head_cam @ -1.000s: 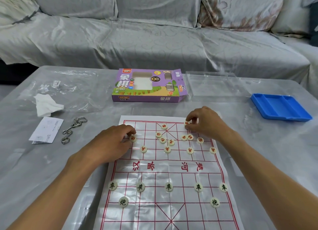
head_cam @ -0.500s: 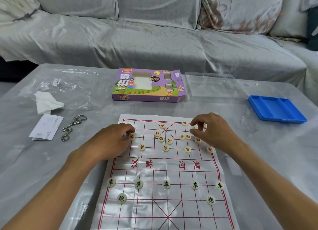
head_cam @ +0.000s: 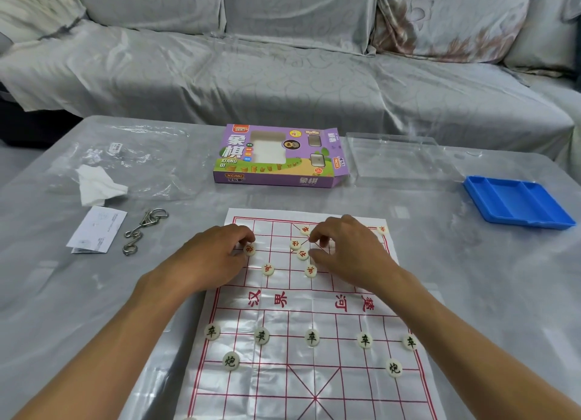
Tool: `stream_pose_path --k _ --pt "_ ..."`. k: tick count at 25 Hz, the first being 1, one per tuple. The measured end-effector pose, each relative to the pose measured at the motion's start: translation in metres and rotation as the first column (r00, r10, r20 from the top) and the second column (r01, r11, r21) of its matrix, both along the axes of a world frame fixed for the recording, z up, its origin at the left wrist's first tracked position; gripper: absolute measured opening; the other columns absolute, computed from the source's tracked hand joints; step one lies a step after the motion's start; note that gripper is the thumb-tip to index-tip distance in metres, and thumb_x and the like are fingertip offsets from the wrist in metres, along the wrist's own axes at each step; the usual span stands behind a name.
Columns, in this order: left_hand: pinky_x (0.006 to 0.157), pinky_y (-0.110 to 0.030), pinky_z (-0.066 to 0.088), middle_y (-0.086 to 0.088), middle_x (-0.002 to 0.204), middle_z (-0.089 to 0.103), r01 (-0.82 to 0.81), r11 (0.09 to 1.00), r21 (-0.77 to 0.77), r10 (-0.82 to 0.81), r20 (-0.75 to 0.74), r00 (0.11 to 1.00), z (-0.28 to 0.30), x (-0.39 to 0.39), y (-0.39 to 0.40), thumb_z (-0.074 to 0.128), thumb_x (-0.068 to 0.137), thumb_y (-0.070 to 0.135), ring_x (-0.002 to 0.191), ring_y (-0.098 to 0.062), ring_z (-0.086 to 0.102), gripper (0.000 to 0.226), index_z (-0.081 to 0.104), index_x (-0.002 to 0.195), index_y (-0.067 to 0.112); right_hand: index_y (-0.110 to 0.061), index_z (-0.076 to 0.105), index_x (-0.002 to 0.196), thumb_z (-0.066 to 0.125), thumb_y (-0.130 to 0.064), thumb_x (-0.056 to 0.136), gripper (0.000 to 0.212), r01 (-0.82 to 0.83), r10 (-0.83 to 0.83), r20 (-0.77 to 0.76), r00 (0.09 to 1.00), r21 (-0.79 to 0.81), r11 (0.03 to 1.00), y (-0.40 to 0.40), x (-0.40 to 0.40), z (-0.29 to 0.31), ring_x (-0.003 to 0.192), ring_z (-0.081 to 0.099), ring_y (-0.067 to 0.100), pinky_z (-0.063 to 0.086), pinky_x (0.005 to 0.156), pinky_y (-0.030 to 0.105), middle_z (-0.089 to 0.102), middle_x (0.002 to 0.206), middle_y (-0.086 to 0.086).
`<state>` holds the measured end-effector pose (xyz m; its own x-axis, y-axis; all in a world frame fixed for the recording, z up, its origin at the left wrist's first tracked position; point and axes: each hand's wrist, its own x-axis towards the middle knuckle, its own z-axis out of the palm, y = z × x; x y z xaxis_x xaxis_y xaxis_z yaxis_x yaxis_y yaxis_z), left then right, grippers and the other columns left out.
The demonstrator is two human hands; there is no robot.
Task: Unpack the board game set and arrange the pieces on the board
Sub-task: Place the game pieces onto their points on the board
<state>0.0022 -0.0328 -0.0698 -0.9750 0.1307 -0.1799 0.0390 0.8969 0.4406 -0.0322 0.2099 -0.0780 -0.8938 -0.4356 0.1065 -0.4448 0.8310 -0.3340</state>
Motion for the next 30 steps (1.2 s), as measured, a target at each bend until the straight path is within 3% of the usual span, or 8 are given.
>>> stream_pose_path --k 5,9,13,17,19,23,27,30 --pt "0.076 -0.027 0.039 0.007 0.116 0.059 0.001 1.0 0.0 -0.001 0.001 1.0 0.002 0.0 0.0 0.051 0.095 0.023 0.094 -0.012 0.051 0.027 0.056 0.121 0.029 -0.025 0.065 0.098 0.062 -0.055 0.083 0.034 0.063 -0.056 -0.058 0.997 0.121 0.991 -0.022 -0.002 -0.005 0.09 0.048 0.012 0.039 0.08 0.028 0.066 0.098 -0.008" --pt "0.078 -0.028 0.04 0.007 0.118 0.06 -0.004 1.0 0.005 0.004 0.009 1.0 0.001 0.0 -0.001 0.051 0.095 0.023 0.096 -0.013 0.051 0.029 0.055 0.122 0.03 -0.024 0.066 0.098 0.063 -0.049 0.085 0.028 0.066 -0.065 -0.009 0.998 0.13 0.989 -0.023 0.0 -0.008 0.089 0.044 0.011 0.033 0.077 0.024 0.066 0.099 -0.006" --pt "0.079 -0.027 0.04 0.006 0.119 0.06 0.001 1.0 0.006 -0.001 0.005 1.0 0.001 0.0 0.0 0.051 0.096 0.024 0.096 -0.013 0.051 0.027 0.055 0.122 0.029 -0.022 0.066 0.109 0.064 -0.038 0.087 0.027 0.16 -0.157 -0.053 0.986 0.065 0.985 -0.013 -0.009 0.0 0.091 0.045 0.011 0.034 0.076 0.023 0.066 0.102 -0.006" --pt "0.074 -0.027 0.038 0.006 0.115 0.06 0.005 1.0 -0.001 -0.005 -0.003 1.0 0.002 0.0 0.0 0.05 0.097 0.027 0.09 -0.011 0.05 0.024 0.056 0.12 0.028 -0.024 0.066 0.117 0.066 -0.024 0.086 0.031 0.18 -0.188 0.085 0.978 0.092 0.979 0.006 -0.026 0.003 0.099 0.045 0.012 0.038 0.08 0.023 0.065 0.113 -0.005" --pt "0.073 -0.026 0.037 0.007 0.113 0.06 0.004 1.0 -0.001 -0.004 -0.001 1.0 0.002 0.0 0.001 0.051 0.097 0.028 0.089 -0.01 0.05 0.023 0.056 0.119 0.029 -0.025 0.064 0.121 0.066 -0.027 0.086 0.035 0.176 -0.184 0.104 0.977 0.084 0.981 0.011 -0.028 0.001 0.102 0.045 0.013 0.037 0.081 0.023 0.065 0.115 -0.005" --pt "0.073 -0.026 0.037 0.008 0.11 0.058 -0.006 1.0 0.0 0.006 0.006 1.0 0.002 0.0 0.001 0.051 0.097 0.028 0.089 -0.01 0.049 0.024 0.056 0.12 0.03 -0.022 0.068 0.108 0.064 -0.042 0.087 0.029 0.227 -0.231 0.03 0.973 0.087 0.97 0.008 -0.027 -0.006 0.094 0.047 0.011 0.038 0.075 0.024 0.067 0.102 -0.005" --pt "0.074 -0.025 0.037 0.008 0.115 0.059 -0.01 1.0 0.006 0.01 0.016 1.0 0.003 0.0 0.0 0.052 0.096 0.026 0.091 -0.009 0.049 0.025 0.055 0.12 0.03 -0.024 0.065 0.115 0.064 -0.032 0.088 0.028 0.199 -0.205 0.059 0.977 0.087 0.976 0.003 -0.028 -0.009 0.099 0.047 0.011 0.04 0.082 0.023 0.066 0.113 -0.005" --pt "0.075 -0.026 0.039 0.008 0.116 0.059 -0.01 1.0 0.01 0.01 0.018 1.0 0.003 0.0 0.001 0.052 0.096 0.026 0.092 -0.01 0.05 0.025 0.055 0.121 0.029 -0.025 0.062 0.118 0.065 -0.036 0.087 0.034 0.201 -0.204 0.035 0.978 0.079 0.976 0.005 -0.027 -0.009 0.102 0.048 0.013 0.041 0.085 0.025 0.064 0.113 -0.007"
